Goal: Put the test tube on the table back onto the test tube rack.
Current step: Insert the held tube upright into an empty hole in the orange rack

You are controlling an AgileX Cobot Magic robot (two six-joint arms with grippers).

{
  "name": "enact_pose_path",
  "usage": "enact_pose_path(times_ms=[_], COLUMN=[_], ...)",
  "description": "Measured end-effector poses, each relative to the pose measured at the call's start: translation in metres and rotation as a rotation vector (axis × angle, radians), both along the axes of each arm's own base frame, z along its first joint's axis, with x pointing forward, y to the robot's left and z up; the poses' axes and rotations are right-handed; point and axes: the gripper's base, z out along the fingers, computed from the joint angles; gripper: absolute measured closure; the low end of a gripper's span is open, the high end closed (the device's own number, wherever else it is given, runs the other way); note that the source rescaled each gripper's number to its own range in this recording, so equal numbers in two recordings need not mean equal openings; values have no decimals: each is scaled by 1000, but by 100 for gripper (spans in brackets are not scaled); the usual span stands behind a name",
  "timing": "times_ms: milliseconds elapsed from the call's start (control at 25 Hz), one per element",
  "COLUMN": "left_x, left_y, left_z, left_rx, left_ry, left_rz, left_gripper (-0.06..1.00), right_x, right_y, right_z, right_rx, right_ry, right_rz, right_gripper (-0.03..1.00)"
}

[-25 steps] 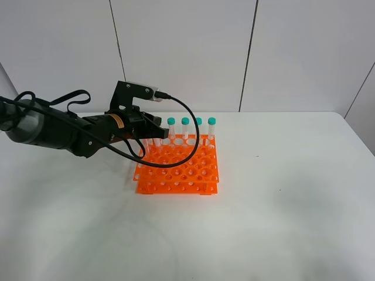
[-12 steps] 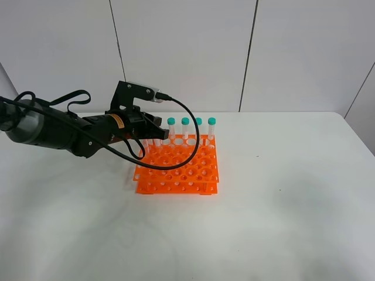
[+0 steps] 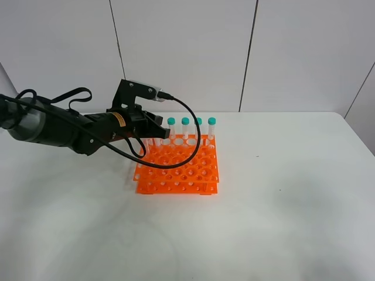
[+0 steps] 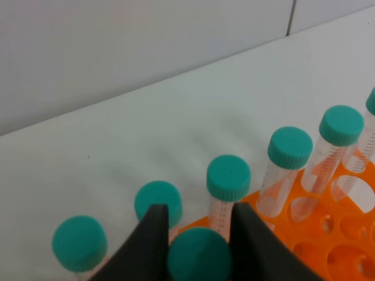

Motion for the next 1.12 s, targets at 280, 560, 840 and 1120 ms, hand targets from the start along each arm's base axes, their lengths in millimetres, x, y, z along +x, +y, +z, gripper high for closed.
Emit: enact_pose_path(times_ms=[280, 560, 840, 1120], left_x=[1, 1, 1, 4], left_y=[0, 0, -1, -2], left_z=[-14, -14, -13, -16], left_rx=[14, 14, 26, 41], left_ry=[32, 32, 26, 49], left_rz=[0, -1, -17, -18], left_gripper=[94, 94, 94, 94], right_x=[0, 0, 0, 0], right_y=[0, 0, 0, 0], right_z=[0, 0, 0, 0], right_rx=[0, 0, 0, 0], right_ry=[0, 0, 0, 0], right_rz=[0, 0, 0, 0], right_gripper=[9, 9, 9, 9])
